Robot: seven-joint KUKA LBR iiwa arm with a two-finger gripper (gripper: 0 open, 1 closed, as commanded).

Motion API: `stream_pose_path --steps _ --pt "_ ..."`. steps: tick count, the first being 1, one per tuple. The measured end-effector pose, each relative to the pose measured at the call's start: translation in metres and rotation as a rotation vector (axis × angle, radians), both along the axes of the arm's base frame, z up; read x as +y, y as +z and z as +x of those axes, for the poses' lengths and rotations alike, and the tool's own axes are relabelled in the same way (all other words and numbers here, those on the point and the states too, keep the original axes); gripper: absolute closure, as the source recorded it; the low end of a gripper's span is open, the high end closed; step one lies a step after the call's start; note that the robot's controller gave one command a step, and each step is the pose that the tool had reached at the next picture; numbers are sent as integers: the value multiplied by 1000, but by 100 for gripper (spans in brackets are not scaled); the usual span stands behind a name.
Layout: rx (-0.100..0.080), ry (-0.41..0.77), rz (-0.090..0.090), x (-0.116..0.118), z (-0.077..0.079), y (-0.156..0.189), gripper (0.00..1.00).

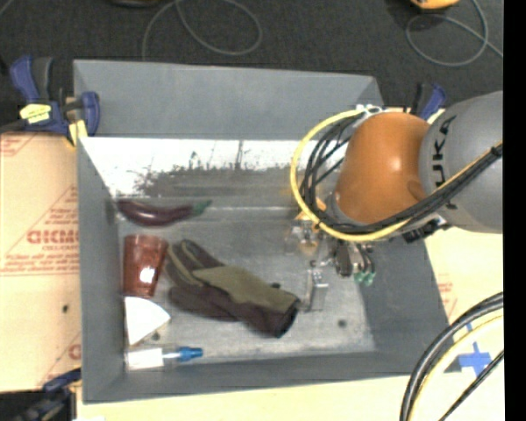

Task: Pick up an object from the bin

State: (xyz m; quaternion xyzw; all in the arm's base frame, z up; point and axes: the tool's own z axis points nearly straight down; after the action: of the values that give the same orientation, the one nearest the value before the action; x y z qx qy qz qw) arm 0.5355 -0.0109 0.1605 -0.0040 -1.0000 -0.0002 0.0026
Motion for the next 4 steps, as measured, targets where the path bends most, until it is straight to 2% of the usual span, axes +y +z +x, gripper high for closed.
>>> stream_pose_path --steps 1,2,3,4 --pt "-3 0 0 0 0 2 0" --pt "-7 103 -1 0 5 5 0" --pt "-8 192 0 -1 4 -14 0" --pt "-10 22 -1 -13 -10 -84 100"
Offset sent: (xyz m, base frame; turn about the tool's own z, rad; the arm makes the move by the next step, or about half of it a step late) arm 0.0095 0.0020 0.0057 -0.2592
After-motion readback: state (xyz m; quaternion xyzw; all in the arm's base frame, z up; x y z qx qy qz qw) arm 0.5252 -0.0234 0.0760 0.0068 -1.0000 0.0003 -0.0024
